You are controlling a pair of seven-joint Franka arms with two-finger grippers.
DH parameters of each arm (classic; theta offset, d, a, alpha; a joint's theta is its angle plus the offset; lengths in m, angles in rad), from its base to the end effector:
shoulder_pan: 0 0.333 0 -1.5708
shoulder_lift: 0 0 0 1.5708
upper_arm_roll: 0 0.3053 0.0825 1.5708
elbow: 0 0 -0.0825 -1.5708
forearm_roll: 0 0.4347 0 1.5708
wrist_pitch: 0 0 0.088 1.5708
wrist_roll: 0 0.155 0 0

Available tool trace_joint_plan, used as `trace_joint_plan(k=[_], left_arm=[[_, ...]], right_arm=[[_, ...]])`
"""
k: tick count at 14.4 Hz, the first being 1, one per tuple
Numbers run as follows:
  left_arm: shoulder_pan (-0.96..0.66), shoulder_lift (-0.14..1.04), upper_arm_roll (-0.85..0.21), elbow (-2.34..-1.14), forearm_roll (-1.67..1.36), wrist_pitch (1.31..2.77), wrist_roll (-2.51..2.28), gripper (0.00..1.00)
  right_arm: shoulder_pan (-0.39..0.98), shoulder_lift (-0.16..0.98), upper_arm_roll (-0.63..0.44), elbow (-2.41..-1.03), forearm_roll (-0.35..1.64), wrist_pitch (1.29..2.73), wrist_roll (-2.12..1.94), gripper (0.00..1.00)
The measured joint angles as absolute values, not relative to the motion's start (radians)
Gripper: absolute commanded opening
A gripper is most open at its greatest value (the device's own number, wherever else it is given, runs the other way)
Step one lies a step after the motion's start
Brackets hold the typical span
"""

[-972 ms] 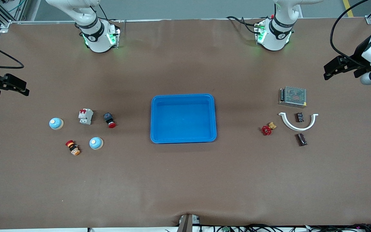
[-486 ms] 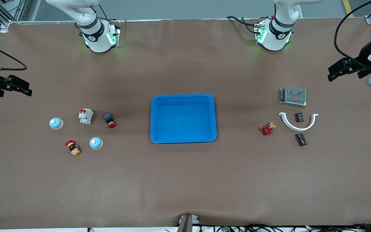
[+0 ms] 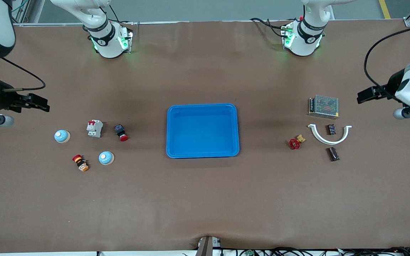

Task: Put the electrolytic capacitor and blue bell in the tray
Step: 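Move both grippers out from rest toward the objects on the table, then grasp the blue bell with the right gripper while the left gripper grasps the capacitor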

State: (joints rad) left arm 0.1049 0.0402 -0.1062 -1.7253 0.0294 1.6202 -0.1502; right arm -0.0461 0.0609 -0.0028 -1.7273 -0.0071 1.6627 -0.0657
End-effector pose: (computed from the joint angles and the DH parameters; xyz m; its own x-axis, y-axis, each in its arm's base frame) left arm 0.6018 0.0043 0.4656 0.9794 0.1464 -0.1393 0.1412 -0.9889 -0.0459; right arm 0.6103 -0.0309 0.4547 0.9920 0.0178 -0.1254 0.0178 -0.9998 -0.0011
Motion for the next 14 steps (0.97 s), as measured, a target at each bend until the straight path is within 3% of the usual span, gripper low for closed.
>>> trace_joint_plan(k=[5, 7, 14], left_arm=[[0.145, 0.044, -0.106, -1.943, 0.032, 1.863, -0.15, 1.0], [0.157, 0.045, -0.106, -2.026, 0.035, 1.954, -0.149, 0.89], [0.162, 0.067, -0.106, -2.259, 0.039, 2.257, -0.128, 0.76]], right_arm=[[-0.031, 0.097, 0.003, -1.846, -0.006, 1.79, -0.066, 1.0], [-0.012, 0.131, 0.004, -1.877, -0.004, 1.842, -0.064, 1.0], [0.034, 0.286, 0.005, -1.882, 0.039, 2.055, -0.059, 1.0]])
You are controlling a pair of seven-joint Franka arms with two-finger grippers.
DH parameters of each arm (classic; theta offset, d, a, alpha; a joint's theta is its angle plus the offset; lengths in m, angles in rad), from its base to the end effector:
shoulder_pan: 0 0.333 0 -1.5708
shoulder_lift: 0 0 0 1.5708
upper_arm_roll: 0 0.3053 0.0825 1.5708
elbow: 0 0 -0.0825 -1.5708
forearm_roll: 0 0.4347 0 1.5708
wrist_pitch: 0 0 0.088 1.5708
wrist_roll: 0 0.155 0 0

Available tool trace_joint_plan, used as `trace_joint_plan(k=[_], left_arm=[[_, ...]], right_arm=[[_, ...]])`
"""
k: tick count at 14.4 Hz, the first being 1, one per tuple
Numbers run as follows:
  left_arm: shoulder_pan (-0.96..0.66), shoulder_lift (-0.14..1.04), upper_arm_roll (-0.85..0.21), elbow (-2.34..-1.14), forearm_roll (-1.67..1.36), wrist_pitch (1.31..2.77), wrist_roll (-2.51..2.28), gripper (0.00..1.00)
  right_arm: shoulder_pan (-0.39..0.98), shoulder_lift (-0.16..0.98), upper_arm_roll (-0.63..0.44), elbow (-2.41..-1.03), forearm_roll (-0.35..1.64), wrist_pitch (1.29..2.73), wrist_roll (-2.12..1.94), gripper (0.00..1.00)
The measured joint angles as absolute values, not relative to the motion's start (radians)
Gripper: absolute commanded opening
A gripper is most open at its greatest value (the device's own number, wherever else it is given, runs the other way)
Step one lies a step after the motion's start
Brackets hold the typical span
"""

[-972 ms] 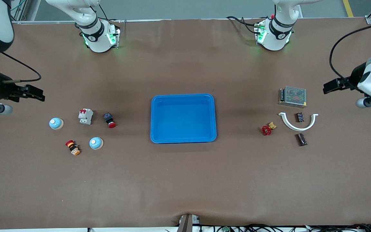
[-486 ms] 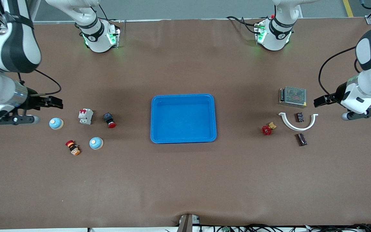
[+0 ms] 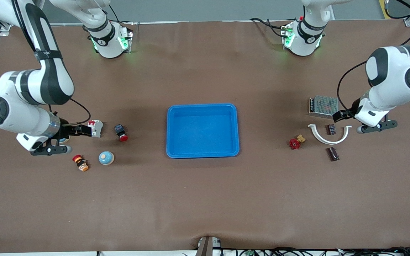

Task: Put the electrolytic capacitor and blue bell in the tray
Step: 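Grasp the blue bell with the right gripper while the left gripper grasps the capacitor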

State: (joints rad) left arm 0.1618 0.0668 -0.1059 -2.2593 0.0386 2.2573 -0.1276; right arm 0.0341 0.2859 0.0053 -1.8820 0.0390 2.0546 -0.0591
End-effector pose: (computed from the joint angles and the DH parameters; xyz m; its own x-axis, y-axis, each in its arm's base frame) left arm 0.5520 0.0328 0.2337 0.9853 0.1580 -0.0653 0.1563 -0.9873 -0.0296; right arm 0.6404 0.0290 0.2626 0.9906 0.0799 -0.1112 0.0759 -0.9963 -0.0404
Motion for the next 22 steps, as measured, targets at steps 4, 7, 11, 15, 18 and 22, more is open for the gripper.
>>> trace_joint_plan(k=[4, 7, 11, 15, 18, 22], left_arm=[[0.203, 0.125, -0.105, -2.297, 0.107, 2.369, -0.1, 0.73], [0.212, 0.182, -0.106, -2.306, 0.116, 2.435, -0.097, 0.7], [0.21, 0.232, -0.107, -2.307, 0.117, 2.463, -0.097, 0.65], [0.211, 0.267, -0.107, -2.307, 0.133, 2.503, -0.097, 0.61], [0.218, 0.289, -0.106, -2.307, 0.138, 2.533, -0.097, 0.57], [0.233, 0.322, -0.106, -2.307, 0.139, 2.571, -0.097, 0.54]], right_arm=[[0.053, 0.354, 0.005, -1.882, 0.039, 2.156, -0.056, 1.0], [0.066, 0.393, 0.005, -1.882, 0.039, 2.2, -0.056, 1.0], [0.07, 0.437, 0.005, -1.882, 0.039, 2.26, -0.056, 1.0], [0.071, 0.47, 0.005, -1.882, 0.039, 2.312, -0.056, 1.0], [0.071, 0.497, 0.004, -1.869, 0.039, 2.336, -0.056, 1.0], [0.071, 0.542, 0.004, -1.837, 0.039, 2.356, -0.056, 1.0]])
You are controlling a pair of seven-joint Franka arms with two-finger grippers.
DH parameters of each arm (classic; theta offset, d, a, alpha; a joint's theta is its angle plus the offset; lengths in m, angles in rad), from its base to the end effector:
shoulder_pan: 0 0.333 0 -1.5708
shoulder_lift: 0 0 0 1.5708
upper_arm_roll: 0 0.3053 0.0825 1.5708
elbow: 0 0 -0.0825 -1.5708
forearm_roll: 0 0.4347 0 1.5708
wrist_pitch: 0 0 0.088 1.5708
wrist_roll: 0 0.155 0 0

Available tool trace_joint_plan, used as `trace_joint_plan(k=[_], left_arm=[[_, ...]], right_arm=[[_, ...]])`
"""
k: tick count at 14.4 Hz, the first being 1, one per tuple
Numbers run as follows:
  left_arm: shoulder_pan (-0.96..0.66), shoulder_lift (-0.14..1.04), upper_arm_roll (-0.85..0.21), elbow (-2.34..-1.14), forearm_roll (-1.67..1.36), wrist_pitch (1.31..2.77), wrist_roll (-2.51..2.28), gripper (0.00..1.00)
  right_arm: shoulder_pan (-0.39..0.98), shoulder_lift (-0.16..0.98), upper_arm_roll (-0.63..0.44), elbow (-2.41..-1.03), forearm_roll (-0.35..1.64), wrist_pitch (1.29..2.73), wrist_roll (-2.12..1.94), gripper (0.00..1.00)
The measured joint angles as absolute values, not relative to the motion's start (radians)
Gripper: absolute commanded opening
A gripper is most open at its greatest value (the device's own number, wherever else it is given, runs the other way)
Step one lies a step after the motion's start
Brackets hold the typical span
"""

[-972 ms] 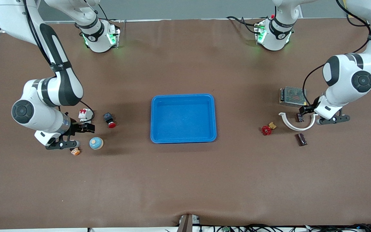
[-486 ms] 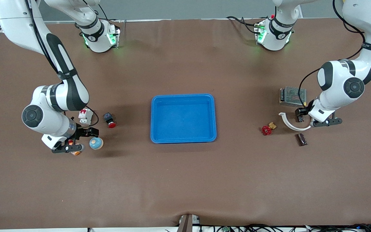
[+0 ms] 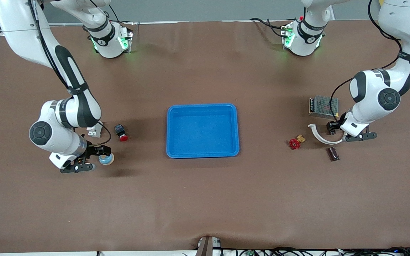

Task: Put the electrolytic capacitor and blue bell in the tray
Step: 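Grasp the blue bell with the right gripper while the left gripper grasps the capacitor, then lift the bell with the right gripper while the left gripper carries the capacitor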

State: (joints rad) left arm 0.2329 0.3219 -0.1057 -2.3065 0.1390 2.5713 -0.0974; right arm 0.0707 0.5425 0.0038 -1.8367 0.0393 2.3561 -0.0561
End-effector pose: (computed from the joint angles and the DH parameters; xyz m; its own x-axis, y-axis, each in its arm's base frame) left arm 0.5357 0.0649 0.0996 0.9925 0.1107 -0.0518 0.1087 -0.9933 -0.0404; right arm 0.6706 0.0519 0.1375 0.9945 0.1021 -0.0219 0.1014 -0.9944 -0.0304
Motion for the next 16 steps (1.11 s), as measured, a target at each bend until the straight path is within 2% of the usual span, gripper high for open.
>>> trace_joint_plan(k=[1, 2, 4, 5, 6, 13, 16], left_arm=[[0.233, 0.33, -0.106, -2.306, 0.139, 2.579, -0.097, 0.53], [0.233, 0.338, -0.106, -2.306, 0.139, 2.587, -0.097, 0.47], [0.233, 0.349, -0.106, -2.304, 0.139, 2.593, -0.097, 0.22], [0.233, 0.351, -0.106, -2.302, 0.139, 2.594, -0.097, 0.05], [0.232, 0.352, -0.106, -2.3, 0.139, 2.595, -0.097, 0.0], [0.229, 0.347, -0.117, -2.257, 0.139, 2.59, -0.097, 0.0], [0.229, 0.302, -0.132, -2.238, 0.139, 2.531, -0.097, 0.0]], right_arm=[[0.071, 0.553, 0.004, -1.834, 0.039, 2.368, -0.056, 1.0], [0.071, 0.564, 0.004, -1.832, 0.039, 2.377, -0.056, 1.0], [0.071, 0.582, 0.004, -1.829, 0.039, 2.383, -0.056, 1.0], [0.071, 0.59, 0.004, -1.829, 0.039, 2.386, -0.056, 1.0], [0.071, 0.598, 0.004, -1.829, 0.039, 2.393, -0.056, 1.0], [0.071, 0.628, 0.004, -1.829, 0.039, 2.403, -0.057, 1.0], [0.074, 0.637, 0.004, -1.829, 0.039, 2.403, -0.057, 1.0]])
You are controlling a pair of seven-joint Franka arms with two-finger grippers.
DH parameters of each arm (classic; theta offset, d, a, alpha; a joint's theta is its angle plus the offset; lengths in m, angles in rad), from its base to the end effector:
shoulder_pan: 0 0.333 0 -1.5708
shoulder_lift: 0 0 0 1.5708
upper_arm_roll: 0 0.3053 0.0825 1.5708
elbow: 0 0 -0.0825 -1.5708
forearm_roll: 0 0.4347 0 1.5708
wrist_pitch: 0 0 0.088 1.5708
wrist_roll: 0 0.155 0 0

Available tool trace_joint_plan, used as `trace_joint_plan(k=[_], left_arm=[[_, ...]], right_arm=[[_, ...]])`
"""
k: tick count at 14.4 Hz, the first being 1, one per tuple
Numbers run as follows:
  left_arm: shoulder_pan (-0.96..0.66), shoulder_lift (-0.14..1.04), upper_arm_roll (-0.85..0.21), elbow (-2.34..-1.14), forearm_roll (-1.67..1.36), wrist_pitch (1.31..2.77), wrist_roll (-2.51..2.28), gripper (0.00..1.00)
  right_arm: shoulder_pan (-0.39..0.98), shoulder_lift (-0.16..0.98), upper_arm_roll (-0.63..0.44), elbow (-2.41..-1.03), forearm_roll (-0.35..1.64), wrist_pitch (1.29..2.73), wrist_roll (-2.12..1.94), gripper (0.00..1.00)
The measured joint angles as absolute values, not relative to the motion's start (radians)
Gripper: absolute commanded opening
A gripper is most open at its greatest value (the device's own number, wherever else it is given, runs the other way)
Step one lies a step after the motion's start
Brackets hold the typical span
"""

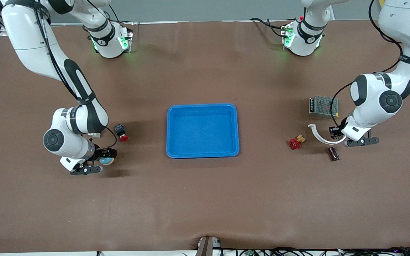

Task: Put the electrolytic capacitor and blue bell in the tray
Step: 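Lift the bell with the right gripper while the left gripper carries the capacitor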

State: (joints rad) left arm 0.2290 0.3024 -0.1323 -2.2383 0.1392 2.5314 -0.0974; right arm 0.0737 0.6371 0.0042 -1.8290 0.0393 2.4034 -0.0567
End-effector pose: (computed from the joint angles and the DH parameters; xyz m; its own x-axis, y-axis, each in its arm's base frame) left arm 0.5682 0.0530 0.1337 0.9963 0.0855 -0.0029 0.0853 -0.9955 -0.0402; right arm 0.6601 0.0532 0.0815 0.9926 0.1045 -0.0614 0.1028 -0.9942 -0.0306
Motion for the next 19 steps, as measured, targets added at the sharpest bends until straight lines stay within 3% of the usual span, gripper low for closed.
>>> trace_joint_plan(k=[7, 10, 15, 17, 19], left_arm=[[0.228, 0.198, -0.224, -2.098, 0.139, 2.244, -0.138, 0.0], [0.226, 0.197, -0.299, -2.035, 0.139, 2.152, -0.235, 0.0], [0.224, 0.204, -0.393, -2.026, 0.139, 2.122, -0.375, 0.0], [0.222, 0.209, -0.426, -2.026, 0.139, 2.122, -0.432, 0.0], [0.204, 0.215, -0.451, -2.026, 0.139, 2.122, -0.502, 0.0]], right_arm=[[0.079, 0.638, 0.005, -1.829, 0.039, 2.404, -0.057, 1.0], [0.079, 0.638, 0.005, -1.829, 0.039, 2.404, -0.057, 0.77], [0.079, 0.638, 0.004, -1.828, 0.039, 2.404, -0.08, 0.49], [0.079, 0.638, 0.004, -1.828, 0.039, 2.404, -0.085, 0.4], [0.08, 0.638, 0.004, -1.828, 0.039, 2.404, -0.086, 0.39]])
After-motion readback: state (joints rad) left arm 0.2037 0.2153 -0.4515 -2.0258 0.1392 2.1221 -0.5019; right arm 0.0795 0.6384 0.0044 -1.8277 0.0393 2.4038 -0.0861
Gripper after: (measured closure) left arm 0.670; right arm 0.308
